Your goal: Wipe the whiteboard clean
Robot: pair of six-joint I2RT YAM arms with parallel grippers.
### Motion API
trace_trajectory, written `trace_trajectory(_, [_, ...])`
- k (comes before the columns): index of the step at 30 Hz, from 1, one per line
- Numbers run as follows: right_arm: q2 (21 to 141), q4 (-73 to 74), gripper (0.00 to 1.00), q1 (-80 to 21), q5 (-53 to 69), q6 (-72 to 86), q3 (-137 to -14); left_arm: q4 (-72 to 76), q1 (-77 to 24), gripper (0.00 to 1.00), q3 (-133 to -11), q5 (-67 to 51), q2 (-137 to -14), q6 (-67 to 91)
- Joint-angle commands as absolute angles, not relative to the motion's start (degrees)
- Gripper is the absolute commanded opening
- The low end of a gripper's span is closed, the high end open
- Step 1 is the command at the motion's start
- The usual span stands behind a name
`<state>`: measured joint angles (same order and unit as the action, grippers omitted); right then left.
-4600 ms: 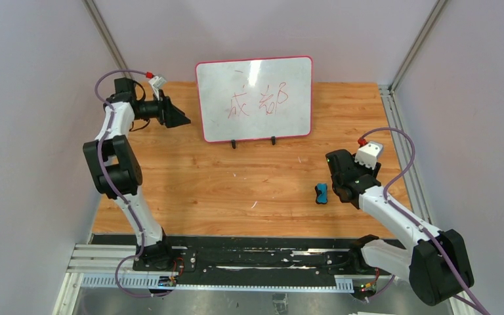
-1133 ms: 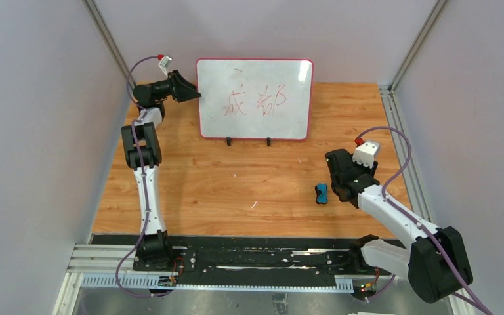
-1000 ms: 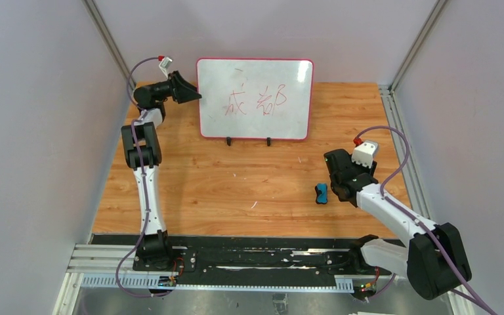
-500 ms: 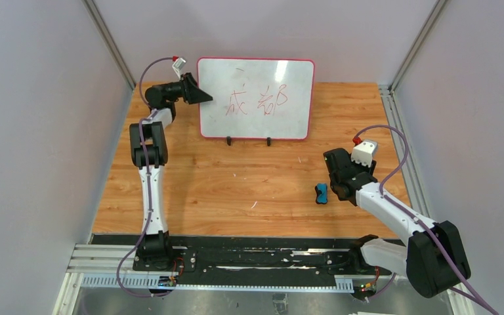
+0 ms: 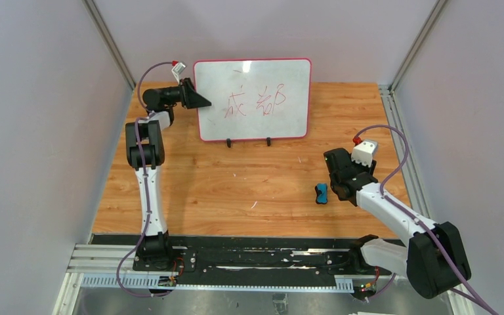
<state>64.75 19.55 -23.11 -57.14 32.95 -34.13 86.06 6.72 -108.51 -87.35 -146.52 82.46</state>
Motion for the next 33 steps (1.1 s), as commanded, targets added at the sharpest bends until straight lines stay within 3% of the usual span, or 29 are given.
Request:
trace_trajectory(1, [63.38,19.11,0.38,-22.77,-58.1,32.64,-34.48,90.16,7.62,0.36,-109.1,-88.99,-144.36,81.57])
trace_trajectory(7, [63.12,18.72,0.38,-22.76,-57.93,32.31,-34.24,90.24,8.24,0.23,-118.92,-89.53,-150.55,86.36])
trace_trajectory(12, [63.54,18.82,0.38,-22.76,-57.96,32.23,-34.4,90.3,8.13,0.01,-124.94,-89.66,-153.61,88.16])
trace_trajectory(33, [64.18,19.16,0.38,-22.76,-57.8,32.15,-34.89,90.77,6.01,0.0,-122.45,-89.78,-157.98,83.42])
